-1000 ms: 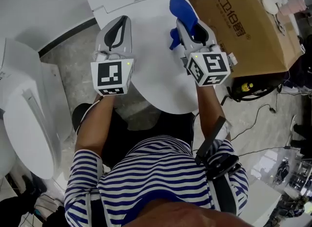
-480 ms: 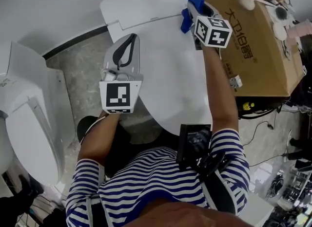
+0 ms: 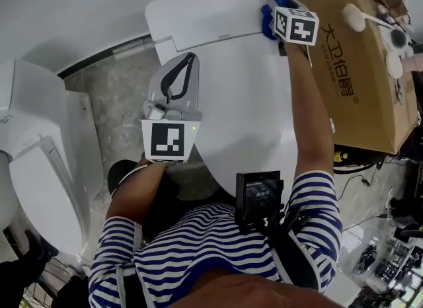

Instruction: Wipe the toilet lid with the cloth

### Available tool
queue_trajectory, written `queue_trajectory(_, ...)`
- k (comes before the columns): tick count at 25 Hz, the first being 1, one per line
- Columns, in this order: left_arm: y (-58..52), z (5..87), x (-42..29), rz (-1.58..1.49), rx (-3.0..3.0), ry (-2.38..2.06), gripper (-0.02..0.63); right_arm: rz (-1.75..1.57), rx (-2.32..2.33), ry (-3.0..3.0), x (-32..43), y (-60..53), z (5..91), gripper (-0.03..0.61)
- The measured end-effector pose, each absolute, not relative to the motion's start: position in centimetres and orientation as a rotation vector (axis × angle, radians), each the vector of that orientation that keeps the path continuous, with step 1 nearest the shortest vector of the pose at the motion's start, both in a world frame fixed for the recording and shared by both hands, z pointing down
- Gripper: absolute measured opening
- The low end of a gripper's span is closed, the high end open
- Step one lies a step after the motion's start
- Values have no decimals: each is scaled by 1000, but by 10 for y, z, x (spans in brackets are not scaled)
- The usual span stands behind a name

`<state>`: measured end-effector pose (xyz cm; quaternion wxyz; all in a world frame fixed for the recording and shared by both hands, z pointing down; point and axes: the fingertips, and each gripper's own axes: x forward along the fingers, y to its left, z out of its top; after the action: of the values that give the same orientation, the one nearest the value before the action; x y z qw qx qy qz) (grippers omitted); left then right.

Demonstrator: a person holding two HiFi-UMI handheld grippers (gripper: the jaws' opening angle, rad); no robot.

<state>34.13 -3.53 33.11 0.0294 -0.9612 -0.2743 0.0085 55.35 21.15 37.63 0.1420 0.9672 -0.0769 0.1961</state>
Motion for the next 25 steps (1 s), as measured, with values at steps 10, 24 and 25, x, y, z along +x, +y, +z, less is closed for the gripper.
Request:
queue_trajectory(10,-17,320,393,63,-2966,-764,3,789,2717,-313,586,209,418,129)
queue_trajectory(24,-34,330,388,5,-2981,-715,3,828,2598,-462,586,150,428,126)
queue_trajectory(25,-34,329,387,13,-2980,-711,3,826,2593,-483,584,140,428,126)
